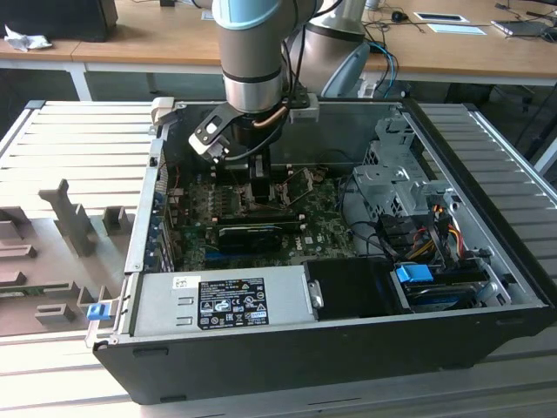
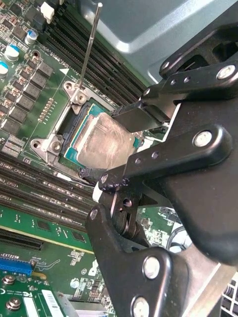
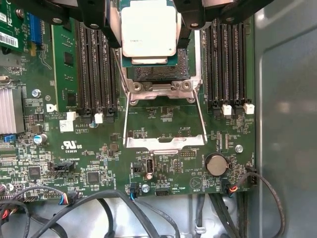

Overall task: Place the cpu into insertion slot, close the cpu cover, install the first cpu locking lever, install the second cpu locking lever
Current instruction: 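Place the cpu into insertion slot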

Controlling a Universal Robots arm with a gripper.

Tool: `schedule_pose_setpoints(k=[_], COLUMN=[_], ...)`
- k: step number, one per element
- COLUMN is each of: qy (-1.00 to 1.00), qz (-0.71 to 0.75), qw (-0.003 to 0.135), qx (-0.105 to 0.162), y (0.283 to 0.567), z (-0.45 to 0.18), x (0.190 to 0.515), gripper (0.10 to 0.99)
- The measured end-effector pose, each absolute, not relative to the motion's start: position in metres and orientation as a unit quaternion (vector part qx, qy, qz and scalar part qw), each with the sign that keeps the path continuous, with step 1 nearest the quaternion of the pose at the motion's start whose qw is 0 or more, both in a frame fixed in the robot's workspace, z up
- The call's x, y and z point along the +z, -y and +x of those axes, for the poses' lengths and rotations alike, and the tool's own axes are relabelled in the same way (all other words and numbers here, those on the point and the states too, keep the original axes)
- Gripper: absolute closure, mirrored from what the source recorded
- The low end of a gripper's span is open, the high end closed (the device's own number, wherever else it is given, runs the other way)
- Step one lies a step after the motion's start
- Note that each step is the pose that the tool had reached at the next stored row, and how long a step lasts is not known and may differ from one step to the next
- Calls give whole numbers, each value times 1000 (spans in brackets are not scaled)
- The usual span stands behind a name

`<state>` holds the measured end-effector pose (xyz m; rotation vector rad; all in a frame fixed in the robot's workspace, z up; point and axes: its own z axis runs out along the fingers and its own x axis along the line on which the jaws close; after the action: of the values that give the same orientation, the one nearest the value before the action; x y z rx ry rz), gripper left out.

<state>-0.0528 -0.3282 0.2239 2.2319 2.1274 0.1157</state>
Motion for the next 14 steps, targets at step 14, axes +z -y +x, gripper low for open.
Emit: schedule_pose_setpoints(k=[14], qy=[-689], qz=[723], qw=[28], qx=[37], y=[328], z=[-52], x=[221], gripper=[553])
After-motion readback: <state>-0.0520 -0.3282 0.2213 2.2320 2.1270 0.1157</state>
